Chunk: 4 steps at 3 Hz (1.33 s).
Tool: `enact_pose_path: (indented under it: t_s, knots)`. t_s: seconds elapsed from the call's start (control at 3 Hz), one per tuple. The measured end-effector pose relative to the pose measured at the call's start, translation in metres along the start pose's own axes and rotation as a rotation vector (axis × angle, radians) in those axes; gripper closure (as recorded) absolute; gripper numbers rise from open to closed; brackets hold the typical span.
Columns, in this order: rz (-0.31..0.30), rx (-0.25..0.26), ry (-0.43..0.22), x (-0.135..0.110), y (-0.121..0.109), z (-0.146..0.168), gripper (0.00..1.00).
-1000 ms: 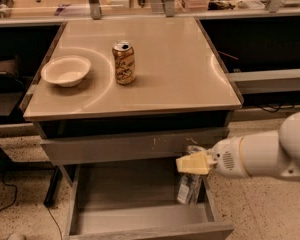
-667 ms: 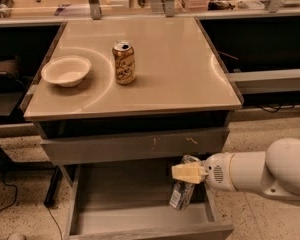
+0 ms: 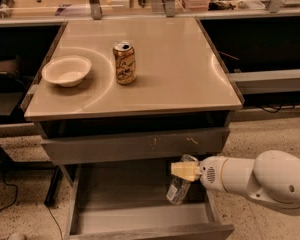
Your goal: Place redbull can into middle drawer
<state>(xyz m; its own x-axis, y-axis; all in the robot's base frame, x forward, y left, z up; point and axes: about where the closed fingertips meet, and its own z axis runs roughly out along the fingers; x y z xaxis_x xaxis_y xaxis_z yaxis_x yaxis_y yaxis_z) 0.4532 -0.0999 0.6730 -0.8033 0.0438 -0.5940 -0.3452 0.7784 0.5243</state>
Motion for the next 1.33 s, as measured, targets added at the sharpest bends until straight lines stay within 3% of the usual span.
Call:
enact_pose_path:
  t_s: [0.33,0.67,1.0,1.33]
  knots:
    - [0.025,0.016,-0.012,0.008,-0.004,0.013,1.0]
    - [0.061,0.039,-0.04,0.032,-0.014,0.043,1.0]
    - [0.085,0.13,-0.131,0.035,-0.045,0.067,1.0]
    - [0.082,0.158,-0.158,0.026,-0.052,0.063,1.0]
